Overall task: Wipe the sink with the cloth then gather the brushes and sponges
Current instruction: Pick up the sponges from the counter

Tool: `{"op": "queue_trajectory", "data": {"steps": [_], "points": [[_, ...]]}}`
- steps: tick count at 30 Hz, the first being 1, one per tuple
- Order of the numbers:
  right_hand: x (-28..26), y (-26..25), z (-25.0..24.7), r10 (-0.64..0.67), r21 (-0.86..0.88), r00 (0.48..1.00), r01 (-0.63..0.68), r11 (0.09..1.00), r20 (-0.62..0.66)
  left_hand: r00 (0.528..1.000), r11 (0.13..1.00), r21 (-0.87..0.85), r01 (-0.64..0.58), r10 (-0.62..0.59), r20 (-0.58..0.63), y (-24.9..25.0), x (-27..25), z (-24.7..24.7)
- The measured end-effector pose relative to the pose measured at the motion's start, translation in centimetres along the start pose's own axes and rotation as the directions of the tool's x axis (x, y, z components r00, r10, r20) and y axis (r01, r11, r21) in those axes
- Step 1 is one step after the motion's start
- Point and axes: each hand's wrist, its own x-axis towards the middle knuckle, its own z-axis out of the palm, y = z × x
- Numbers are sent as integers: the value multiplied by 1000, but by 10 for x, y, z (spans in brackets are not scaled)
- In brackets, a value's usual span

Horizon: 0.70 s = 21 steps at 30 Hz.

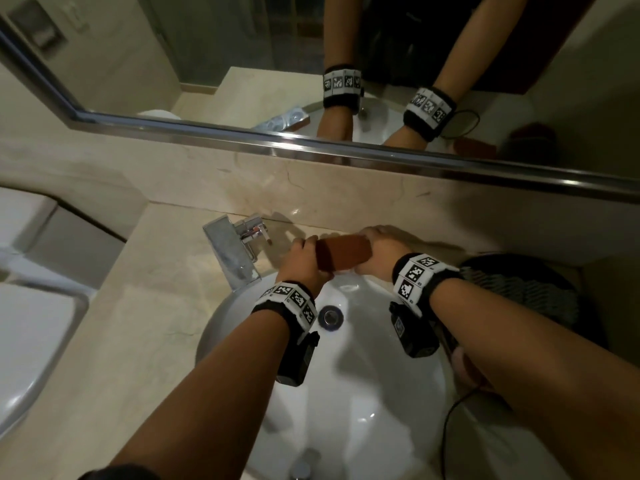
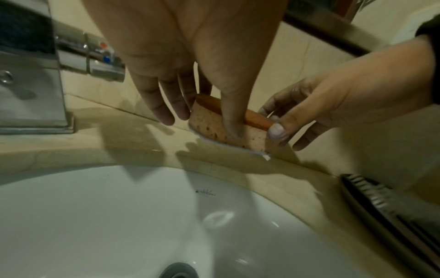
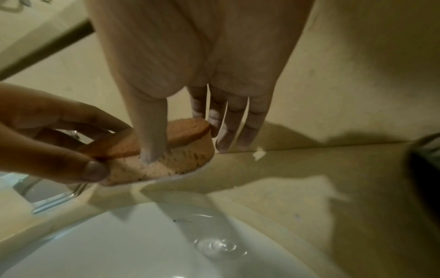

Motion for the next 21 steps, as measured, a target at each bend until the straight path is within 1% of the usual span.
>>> {"op": "queue_trajectory", "data": {"steps": [5,10,14,21], "points": [[-43,17,-20,-31,-51,997,28,998,-66,994,994,-9,-105,105,10,28,-27,-1],[-89,48,-37,15,-81,991,-26,996,-130,977,978,-23,-209,210,37,63,-52,14],[-127,86,-44,106,-6,984,-108,994,-144,947,956,-64,-286,292,132,92,-70,39],[-180,153,-32,254,-2,954,-258,966,-160,891,927,-73,-368,374,258,133,-98,94]]}}
